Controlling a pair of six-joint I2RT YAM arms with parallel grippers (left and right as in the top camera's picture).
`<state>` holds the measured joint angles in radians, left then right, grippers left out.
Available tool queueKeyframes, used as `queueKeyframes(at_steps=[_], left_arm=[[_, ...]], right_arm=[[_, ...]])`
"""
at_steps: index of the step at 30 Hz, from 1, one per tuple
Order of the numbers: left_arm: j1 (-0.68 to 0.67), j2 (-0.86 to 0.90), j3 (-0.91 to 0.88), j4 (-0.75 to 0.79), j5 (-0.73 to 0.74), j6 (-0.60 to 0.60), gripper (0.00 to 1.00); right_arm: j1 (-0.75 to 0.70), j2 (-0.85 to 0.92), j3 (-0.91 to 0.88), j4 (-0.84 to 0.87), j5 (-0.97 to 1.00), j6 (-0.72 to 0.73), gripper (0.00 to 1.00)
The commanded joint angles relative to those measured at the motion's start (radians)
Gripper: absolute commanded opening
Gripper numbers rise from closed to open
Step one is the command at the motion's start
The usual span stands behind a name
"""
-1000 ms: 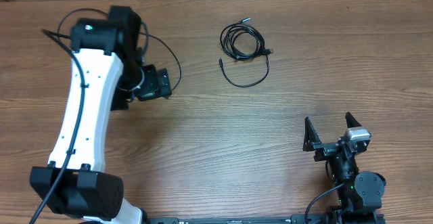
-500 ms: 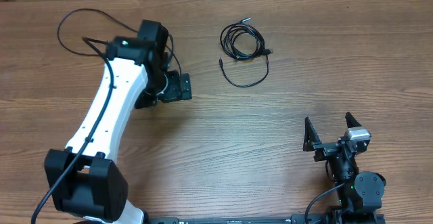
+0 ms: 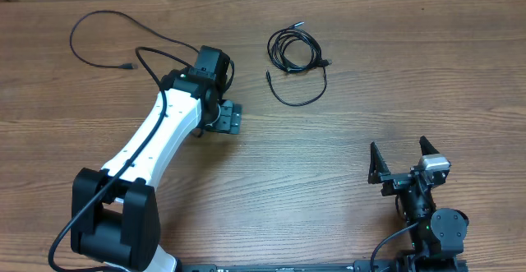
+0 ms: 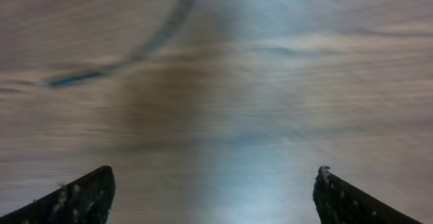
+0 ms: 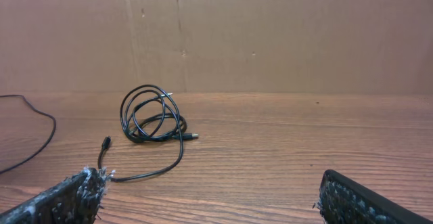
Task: Untangle cables
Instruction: 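Lower the left gripper onto the cable strand left of the coil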
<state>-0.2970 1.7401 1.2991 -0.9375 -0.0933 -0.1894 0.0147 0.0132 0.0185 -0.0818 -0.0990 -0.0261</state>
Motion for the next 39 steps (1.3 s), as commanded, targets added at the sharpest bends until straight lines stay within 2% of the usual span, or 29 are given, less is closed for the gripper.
queueKeyframes(at_steps=[1, 5, 9, 11, 16, 19, 22, 25, 31, 32, 33, 35, 39], left_arm=[[0.028, 0.029, -0.017, 0.031, -0.145, 0.087, 0.87], [0.068, 0.082, -0.006, 0.039, -0.142, 0.137, 0.78], [0.103, 0.167, 0.031, -0.035, -0.115, 0.238, 0.87], [0.109, 0.212, 0.078, -0.080, -0.122, 0.266, 0.98], [0.109, 0.244, 0.219, -0.084, -0.056, 0.265, 0.96], [0.109, 0.244, 0.290, -0.048, -0.011, 0.289, 0.87], [0.109, 0.245, 0.297, -0.010, -0.001, 0.327, 0.93], [0.111, 0.255, 0.282, 0.012, 0.036, 0.340, 0.93], [0.115, 0.302, 0.266, 0.026, 0.168, 0.409, 0.86], [0.115, 0.314, 0.266, 0.026, 0.169, 0.421, 0.78], [0.115, 0.323, 0.266, 0.026, 0.169, 0.430, 0.66], [0.118, 0.340, 0.266, 0.026, 0.168, 0.430, 0.57], [0.127, 0.373, 0.266, 0.023, 0.169, 0.430, 0.60]], right_arm=[[-0.002, -0.002, -0.010, 0.005, 0.005, -0.005, 1.00], [-0.002, -0.002, -0.010, 0.005, 0.005, -0.005, 1.00], [-0.002, -0.002, -0.010, 0.005, 0.005, -0.005, 1.00], [-0.002, -0.002, -0.010, 0.005, 0.005, -0.005, 1.00], [-0.002, -0.002, -0.010, 0.005, 0.005, -0.005, 1.00], [-0.002, -0.002, -0.010, 0.005, 0.005, -0.005, 1.00], [-0.002, -0.002, -0.010, 0.005, 0.005, -0.005, 1.00], [-0.002, -0.002, -0.010, 0.005, 0.005, -0.005, 1.00], [-0.002, -0.002, -0.010, 0.005, 0.005, -0.005, 1.00], [-0.002, -0.002, -0.010, 0.005, 0.005, -0.005, 1.00], [-0.002, -0.002, -0.010, 0.005, 0.005, -0.005, 1.00], [-0.002, -0.002, -0.010, 0.005, 0.005, -0.005, 1.00], [-0.002, -0.002, -0.010, 0.005, 0.005, -0.005, 1.00]])
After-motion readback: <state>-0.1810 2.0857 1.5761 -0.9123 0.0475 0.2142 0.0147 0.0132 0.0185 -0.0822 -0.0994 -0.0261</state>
